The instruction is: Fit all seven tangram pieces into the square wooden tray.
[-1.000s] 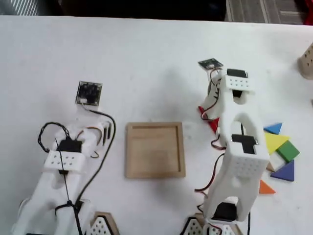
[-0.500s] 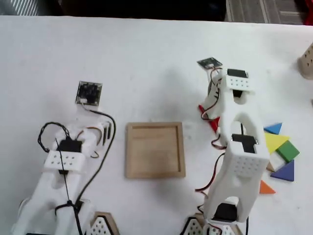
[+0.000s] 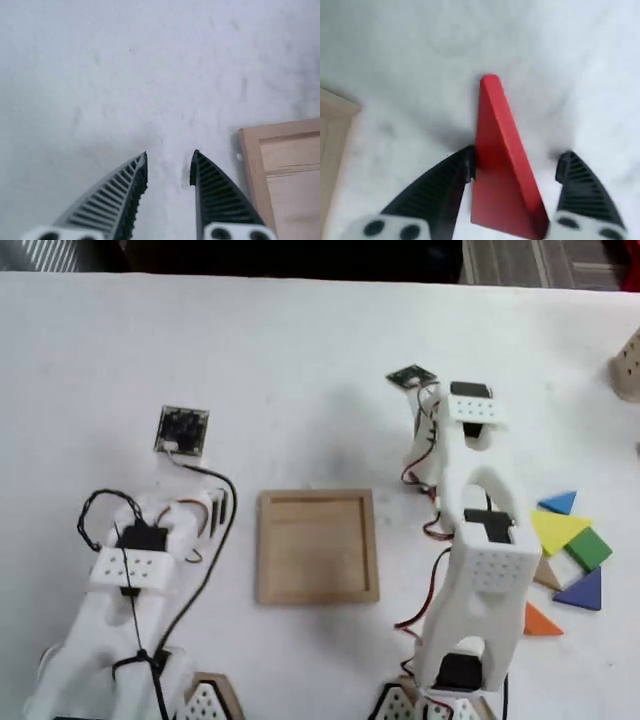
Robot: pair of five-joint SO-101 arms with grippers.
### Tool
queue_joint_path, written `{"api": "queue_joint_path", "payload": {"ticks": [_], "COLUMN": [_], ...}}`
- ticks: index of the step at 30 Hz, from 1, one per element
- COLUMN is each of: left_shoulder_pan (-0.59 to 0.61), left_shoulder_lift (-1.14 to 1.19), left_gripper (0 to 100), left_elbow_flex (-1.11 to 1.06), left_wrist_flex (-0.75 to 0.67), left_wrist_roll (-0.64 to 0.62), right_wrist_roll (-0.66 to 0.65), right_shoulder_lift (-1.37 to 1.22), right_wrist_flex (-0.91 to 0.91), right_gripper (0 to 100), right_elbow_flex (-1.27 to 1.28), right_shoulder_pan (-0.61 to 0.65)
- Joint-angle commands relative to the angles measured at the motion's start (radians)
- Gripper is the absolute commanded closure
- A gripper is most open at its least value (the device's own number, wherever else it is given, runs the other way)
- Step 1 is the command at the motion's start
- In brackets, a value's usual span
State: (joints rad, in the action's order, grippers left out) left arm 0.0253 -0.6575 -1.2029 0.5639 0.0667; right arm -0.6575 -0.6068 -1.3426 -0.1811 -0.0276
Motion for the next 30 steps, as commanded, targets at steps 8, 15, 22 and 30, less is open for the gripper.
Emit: {"api": "queue_joint_path", "payload": {"ticks": [8,15,22,30], "left_shoulder_pan": [0.004,0.004,0.012,0.042], "left_shoulder_lift": [-0.004,-0.004,-0.004,-0.004], "left_gripper": [84,85,85,85], "left_elbow_flex": [0.005,0.005,0.006,0.008], "left_wrist_flex": [-0.026,-0.026,-0.048,-0.084], "left_wrist_roll": [0.006,0.003,-0.002,-0.003], "right_wrist_roll": [0.157,0.282,0.482,0.729], "right_shoulder_lift": [0.03,0.2,0.314,0.315], "right_wrist_flex": [-0.035,-0.191,-0.317,-0.335], "right_gripper": [98.2,98.1,98.1,98.1], "right_elbow_flex": [0.0,0.002,0.003,0.008], "right_shoulder_pan": [0.007,0.015,0.088,0.274]}}
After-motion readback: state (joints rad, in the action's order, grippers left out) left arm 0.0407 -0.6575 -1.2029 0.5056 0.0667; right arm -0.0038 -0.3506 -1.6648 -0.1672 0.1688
